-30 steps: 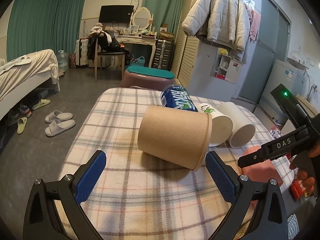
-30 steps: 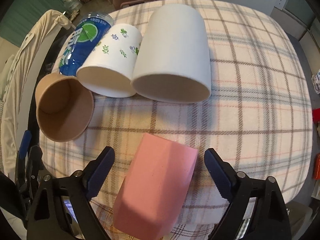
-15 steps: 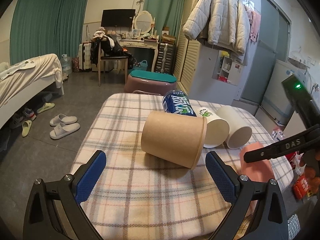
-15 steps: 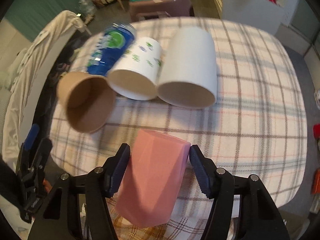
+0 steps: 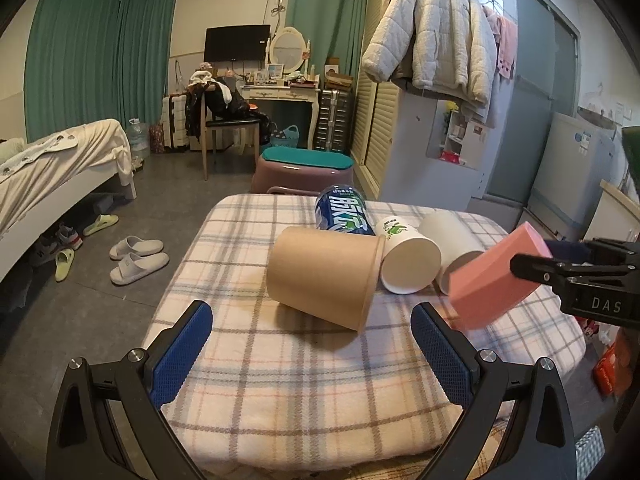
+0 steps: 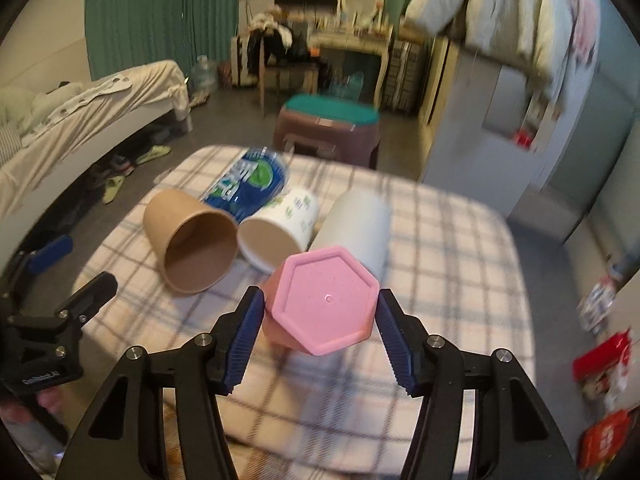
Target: Flip cup upside down
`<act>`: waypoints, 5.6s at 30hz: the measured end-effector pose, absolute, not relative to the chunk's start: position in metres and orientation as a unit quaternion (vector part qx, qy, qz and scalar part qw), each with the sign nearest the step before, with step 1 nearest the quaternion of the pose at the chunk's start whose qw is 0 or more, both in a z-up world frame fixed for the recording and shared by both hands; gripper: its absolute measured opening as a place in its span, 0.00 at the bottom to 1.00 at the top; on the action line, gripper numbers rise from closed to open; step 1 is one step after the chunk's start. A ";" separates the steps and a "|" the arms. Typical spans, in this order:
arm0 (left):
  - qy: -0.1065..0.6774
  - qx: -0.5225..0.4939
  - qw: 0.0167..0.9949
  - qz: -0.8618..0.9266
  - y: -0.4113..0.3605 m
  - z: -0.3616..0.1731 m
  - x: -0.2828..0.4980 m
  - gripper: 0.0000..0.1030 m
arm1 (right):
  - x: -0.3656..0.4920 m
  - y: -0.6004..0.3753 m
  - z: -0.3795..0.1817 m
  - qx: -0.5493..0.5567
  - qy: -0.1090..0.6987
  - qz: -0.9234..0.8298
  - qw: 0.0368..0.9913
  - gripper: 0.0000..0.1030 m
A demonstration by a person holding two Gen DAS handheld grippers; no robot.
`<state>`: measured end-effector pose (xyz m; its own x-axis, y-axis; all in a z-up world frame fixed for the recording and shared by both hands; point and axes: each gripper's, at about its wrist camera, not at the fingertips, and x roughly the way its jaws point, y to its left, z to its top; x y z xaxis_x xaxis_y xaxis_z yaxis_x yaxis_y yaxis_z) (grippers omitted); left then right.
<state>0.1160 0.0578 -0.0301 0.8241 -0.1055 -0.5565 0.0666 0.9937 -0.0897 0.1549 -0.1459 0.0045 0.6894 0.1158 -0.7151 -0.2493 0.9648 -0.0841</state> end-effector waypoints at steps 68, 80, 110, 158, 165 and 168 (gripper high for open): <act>0.241 0.004 0.970 -0.038 -0.008 0.004 0.048 0.99 | 0.067 -0.205 0.034 -0.011 0.273 0.128 0.954 0.57; 0.171 -0.011 0.985 -0.026 -0.013 0.003 -0.006 1.00 | 0.004 -0.238 0.003 0.020 0.241 0.104 0.965 0.87; 0.180 -0.014 0.984 -0.004 -0.009 -0.008 -0.007 1.00 | -0.001 -0.240 -0.009 0.014 0.232 0.086 0.969 1.00; 0.192 -0.012 0.981 0.008 -0.005 -0.015 -0.001 1.00 | -0.002 -0.237 -0.013 0.006 0.242 0.081 0.967 1.00; 0.192 -0.012 0.981 0.008 -0.005 -0.015 -0.001 1.00 | -0.002 -0.237 -0.013 0.006 0.242 0.082 0.967 1.00; 0.192 -0.012 0.981 0.008 -0.006 -0.015 -0.001 1.00 | -0.002 -0.238 -0.012 0.006 0.243 0.082 0.967 1.00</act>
